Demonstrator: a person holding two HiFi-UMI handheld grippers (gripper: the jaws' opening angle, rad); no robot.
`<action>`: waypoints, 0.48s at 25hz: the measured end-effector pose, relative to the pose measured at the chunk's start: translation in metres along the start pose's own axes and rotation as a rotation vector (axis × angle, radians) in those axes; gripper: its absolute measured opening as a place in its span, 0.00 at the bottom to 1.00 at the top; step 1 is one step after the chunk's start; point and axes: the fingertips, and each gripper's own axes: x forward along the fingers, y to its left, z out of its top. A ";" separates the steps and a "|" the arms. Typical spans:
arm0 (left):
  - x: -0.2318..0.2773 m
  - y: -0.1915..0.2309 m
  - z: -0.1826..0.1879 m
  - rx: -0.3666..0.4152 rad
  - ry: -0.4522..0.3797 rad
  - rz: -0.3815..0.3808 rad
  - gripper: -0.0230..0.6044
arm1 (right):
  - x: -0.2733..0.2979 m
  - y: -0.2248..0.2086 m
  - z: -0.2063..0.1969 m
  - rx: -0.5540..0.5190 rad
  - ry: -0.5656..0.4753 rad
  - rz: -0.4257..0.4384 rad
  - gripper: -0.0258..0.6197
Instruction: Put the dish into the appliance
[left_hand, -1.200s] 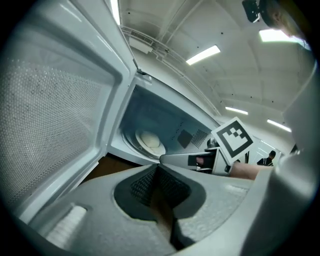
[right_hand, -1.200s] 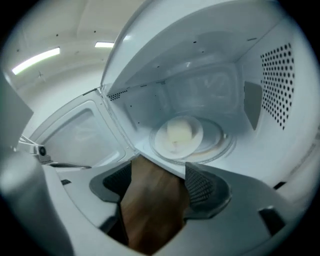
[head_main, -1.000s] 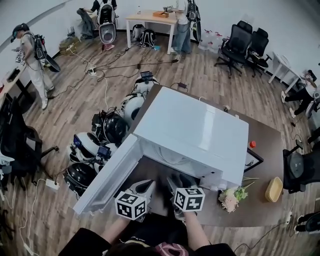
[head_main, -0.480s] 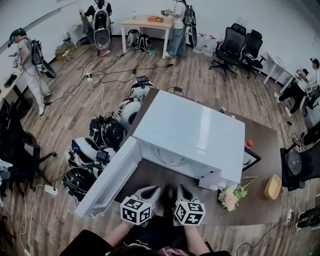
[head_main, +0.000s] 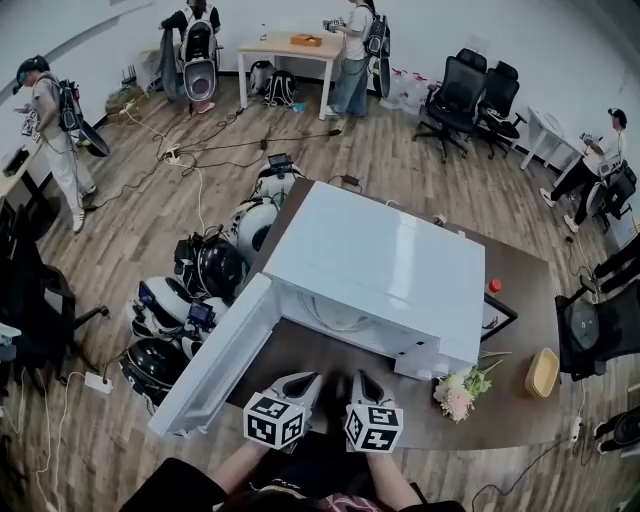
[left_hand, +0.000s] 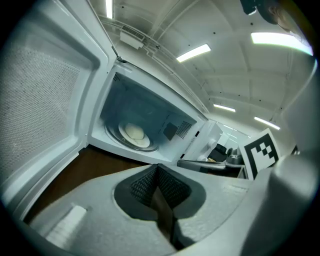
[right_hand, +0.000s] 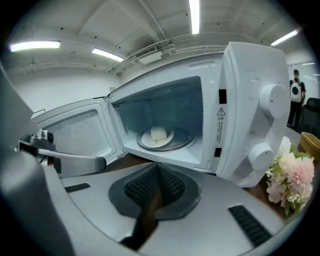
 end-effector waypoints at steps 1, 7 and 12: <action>0.000 0.000 0.000 0.001 -0.002 0.002 0.05 | 0.001 0.001 0.000 -0.003 0.001 0.001 0.05; 0.001 0.006 0.006 -0.004 -0.018 0.015 0.05 | 0.006 0.004 0.002 -0.026 0.009 0.004 0.05; 0.001 0.009 0.008 -0.002 -0.025 0.021 0.05 | 0.010 0.007 0.005 -0.051 0.003 0.008 0.05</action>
